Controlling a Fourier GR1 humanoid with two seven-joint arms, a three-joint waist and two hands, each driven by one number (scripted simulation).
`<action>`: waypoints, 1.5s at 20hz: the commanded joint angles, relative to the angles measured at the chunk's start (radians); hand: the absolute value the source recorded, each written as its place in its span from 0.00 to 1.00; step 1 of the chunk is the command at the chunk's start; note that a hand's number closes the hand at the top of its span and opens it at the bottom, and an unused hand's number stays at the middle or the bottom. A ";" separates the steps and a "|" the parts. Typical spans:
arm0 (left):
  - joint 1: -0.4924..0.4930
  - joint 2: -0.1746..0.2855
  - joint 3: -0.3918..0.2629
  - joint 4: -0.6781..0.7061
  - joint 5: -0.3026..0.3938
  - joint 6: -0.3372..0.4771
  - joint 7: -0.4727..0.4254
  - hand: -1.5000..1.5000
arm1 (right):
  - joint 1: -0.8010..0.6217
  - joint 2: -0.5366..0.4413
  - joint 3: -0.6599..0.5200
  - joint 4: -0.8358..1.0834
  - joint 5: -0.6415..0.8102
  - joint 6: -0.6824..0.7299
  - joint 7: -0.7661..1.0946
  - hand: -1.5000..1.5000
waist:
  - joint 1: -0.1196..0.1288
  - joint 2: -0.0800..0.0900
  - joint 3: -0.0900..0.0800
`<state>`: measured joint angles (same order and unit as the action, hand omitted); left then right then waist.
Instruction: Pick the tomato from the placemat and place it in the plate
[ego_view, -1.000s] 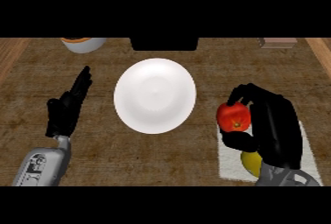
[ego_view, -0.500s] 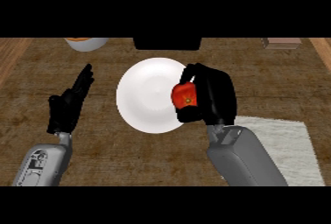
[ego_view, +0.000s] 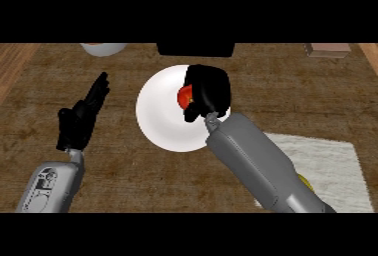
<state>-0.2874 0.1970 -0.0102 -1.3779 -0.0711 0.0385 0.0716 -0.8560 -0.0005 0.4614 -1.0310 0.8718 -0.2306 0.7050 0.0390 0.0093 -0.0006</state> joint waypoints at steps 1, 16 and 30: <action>0.004 -0.015 -0.023 -0.033 -0.012 0.001 0.013 0.50 | -0.072 0.000 -0.022 0.238 -0.117 -0.116 -0.030 1.00 | 0.030 0.008 0.001; 0.013 -0.029 -0.025 -0.014 -0.025 0.002 0.015 0.50 | -0.047 0.000 0.061 0.252 -0.597 -0.482 -0.293 0.00 | 0.024 0.002 0.002; 0.033 0.002 0.024 -0.105 -0.019 0.015 0.103 0.50 | 0.250 -0.169 -0.080 -0.160 -0.683 -0.595 -0.355 0.00 | -0.058 -0.020 0.001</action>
<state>-0.2537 0.2017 0.0189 -1.4155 -0.0792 0.0335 0.0984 -0.7081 -0.0913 0.3953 -1.0138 0.2000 -0.8530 0.3269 -0.0028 -0.0032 0.0004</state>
